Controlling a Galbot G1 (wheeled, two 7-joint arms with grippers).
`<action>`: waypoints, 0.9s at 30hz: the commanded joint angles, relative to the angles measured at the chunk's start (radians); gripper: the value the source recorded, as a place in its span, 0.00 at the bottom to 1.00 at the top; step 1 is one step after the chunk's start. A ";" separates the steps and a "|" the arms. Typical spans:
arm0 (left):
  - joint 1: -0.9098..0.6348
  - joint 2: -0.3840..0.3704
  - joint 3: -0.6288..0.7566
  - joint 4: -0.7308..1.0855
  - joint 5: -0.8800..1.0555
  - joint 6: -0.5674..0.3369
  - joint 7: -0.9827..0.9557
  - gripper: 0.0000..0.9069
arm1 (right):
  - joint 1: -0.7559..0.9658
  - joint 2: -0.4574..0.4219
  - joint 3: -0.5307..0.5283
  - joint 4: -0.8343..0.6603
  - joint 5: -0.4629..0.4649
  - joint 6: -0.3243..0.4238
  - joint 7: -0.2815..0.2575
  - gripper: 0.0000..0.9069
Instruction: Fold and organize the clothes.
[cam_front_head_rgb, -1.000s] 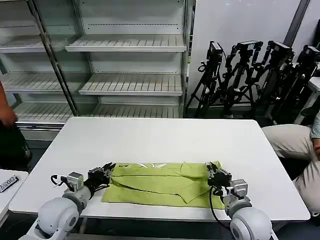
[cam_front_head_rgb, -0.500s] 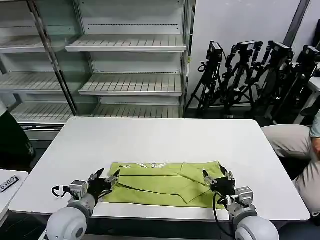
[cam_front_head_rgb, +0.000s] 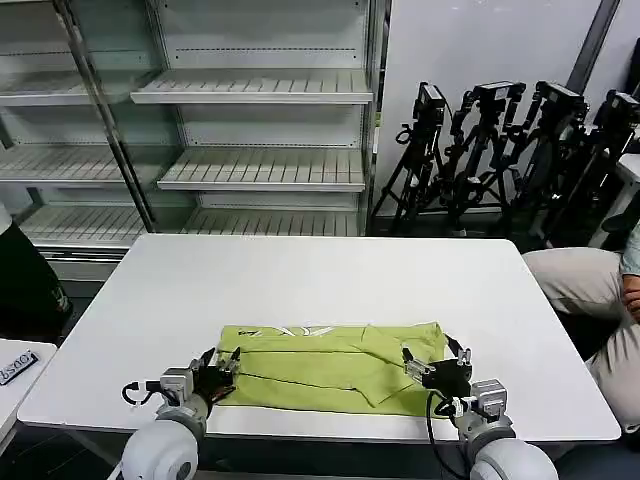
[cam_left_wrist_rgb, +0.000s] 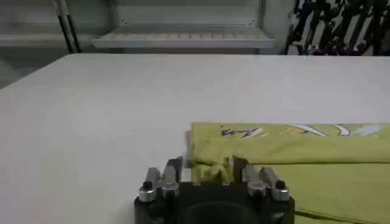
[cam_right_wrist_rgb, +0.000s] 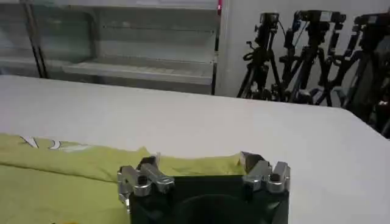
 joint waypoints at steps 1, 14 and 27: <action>-0.004 -0.012 0.043 0.017 -0.004 0.002 -0.050 0.01 | -0.007 0.001 0.002 0.002 -0.006 0.002 -0.001 1.00; -0.041 0.036 -0.053 0.062 0.184 0.001 0.027 0.01 | 0.002 0.002 -0.002 0.002 -0.015 0.000 0.004 1.00; 0.095 0.238 -0.531 -0.026 0.339 0.002 0.374 0.01 | 0.022 -0.001 0.016 -0.001 -0.010 0.003 0.001 1.00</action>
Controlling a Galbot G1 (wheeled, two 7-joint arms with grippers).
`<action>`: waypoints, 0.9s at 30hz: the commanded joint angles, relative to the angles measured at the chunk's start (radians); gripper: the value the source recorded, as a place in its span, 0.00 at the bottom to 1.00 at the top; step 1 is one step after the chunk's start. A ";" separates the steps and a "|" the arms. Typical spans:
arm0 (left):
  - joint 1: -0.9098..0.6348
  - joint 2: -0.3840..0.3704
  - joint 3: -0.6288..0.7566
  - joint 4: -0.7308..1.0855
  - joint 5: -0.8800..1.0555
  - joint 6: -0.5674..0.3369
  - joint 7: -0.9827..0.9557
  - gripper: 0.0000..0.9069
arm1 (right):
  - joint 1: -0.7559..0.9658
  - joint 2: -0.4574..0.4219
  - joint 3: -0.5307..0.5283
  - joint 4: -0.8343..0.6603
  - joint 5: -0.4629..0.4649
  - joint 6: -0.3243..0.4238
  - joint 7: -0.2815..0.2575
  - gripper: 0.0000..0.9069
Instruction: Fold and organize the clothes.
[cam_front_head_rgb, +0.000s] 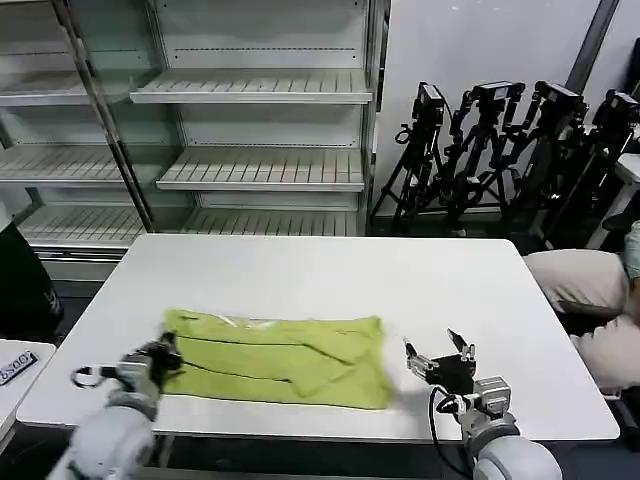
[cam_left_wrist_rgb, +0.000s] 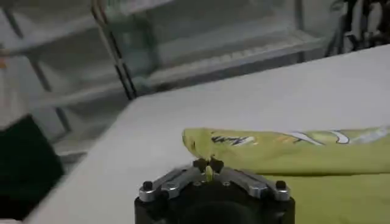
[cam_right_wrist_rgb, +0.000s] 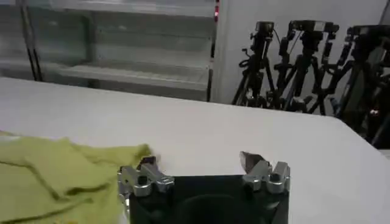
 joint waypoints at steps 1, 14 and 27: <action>0.051 0.097 -0.230 -0.103 0.115 -0.001 0.209 0.01 | 0.007 0.001 0.005 -0.005 0.000 0.001 0.001 1.00; -0.033 -0.122 0.391 -0.318 0.056 0.001 0.079 0.01 | 0.005 -0.005 0.027 0.013 -0.001 -0.007 0.009 1.00; -0.227 -0.256 0.528 -0.121 -0.004 0.002 0.001 0.08 | 0.009 -0.004 0.026 0.005 -0.003 -0.009 0.011 1.00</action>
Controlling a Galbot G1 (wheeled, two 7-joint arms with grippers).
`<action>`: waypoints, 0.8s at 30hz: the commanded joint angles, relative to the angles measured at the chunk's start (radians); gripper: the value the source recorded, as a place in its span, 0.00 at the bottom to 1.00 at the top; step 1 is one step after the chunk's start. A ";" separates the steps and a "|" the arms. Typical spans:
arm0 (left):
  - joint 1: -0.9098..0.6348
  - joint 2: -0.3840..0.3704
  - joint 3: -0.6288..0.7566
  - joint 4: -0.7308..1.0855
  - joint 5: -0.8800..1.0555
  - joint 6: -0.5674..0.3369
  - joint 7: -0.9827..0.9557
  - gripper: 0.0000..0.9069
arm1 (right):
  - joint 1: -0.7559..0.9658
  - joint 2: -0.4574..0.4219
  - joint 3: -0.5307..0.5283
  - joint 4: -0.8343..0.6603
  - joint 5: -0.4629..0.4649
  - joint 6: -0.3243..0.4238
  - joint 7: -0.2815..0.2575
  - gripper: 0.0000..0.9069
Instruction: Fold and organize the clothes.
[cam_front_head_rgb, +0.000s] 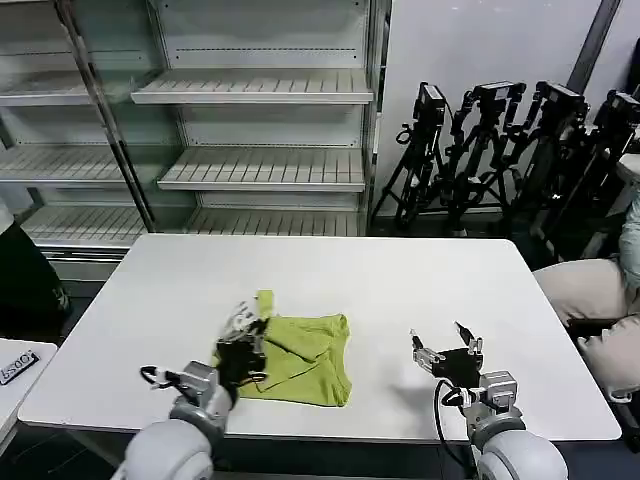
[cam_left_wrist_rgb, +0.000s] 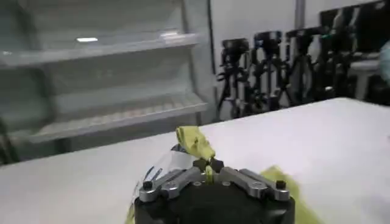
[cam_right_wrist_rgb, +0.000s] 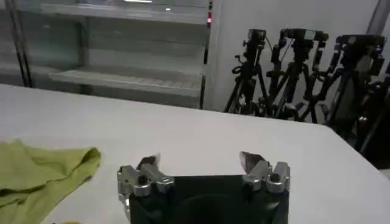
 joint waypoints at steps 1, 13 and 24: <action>-0.133 -0.098 0.168 0.097 -0.046 0.000 -0.056 0.82 | -0.003 0.001 0.005 -0.001 0.000 0.001 0.000 1.00; -0.199 -0.137 0.085 0.033 -0.196 -0.060 -0.067 1.00 | -0.010 0.003 0.009 0.004 0.000 0.003 -0.004 1.00; 0.049 0.058 -0.179 0.104 -0.166 -0.003 -0.108 1.00 | -0.006 0.000 0.011 -0.010 0.004 0.013 -0.013 1.00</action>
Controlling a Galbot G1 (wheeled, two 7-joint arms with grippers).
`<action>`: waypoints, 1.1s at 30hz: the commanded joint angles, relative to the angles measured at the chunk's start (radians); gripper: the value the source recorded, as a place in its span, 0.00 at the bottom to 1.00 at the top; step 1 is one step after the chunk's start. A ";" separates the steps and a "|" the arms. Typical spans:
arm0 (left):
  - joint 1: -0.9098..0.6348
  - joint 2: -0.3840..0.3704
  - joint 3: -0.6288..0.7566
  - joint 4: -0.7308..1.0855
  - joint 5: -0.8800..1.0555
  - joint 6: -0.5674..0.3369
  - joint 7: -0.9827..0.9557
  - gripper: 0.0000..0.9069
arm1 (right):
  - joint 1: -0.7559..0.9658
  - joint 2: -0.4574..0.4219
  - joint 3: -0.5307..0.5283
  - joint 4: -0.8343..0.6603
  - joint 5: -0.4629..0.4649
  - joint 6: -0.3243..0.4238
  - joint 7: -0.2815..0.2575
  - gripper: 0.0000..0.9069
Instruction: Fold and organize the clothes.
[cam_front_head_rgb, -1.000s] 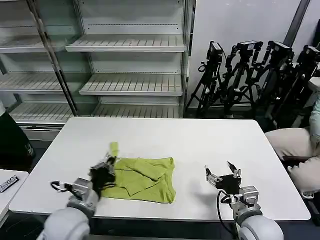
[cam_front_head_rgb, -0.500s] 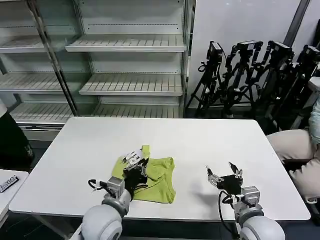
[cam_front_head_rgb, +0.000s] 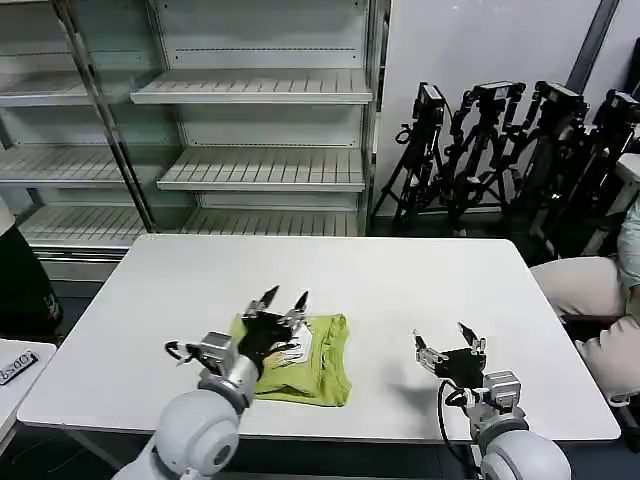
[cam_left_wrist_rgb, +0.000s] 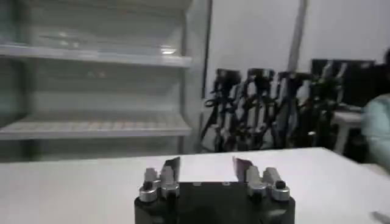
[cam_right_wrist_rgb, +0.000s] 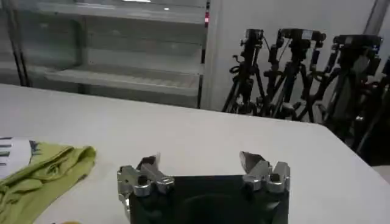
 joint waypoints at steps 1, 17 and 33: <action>0.173 0.101 -0.186 0.088 -0.030 0.021 -0.031 1.00 | -0.004 0.003 -0.001 -0.005 0.001 0.004 -0.002 1.00; 0.150 0.042 -0.138 0.245 -0.103 0.023 -0.088 0.02 | -0.012 -0.004 0.003 -0.002 0.001 0.007 -0.001 1.00; 0.139 -0.001 -0.081 0.181 -0.120 0.020 -0.063 0.02 | -0.010 -0.003 -0.001 -0.008 0.001 0.008 0.001 1.00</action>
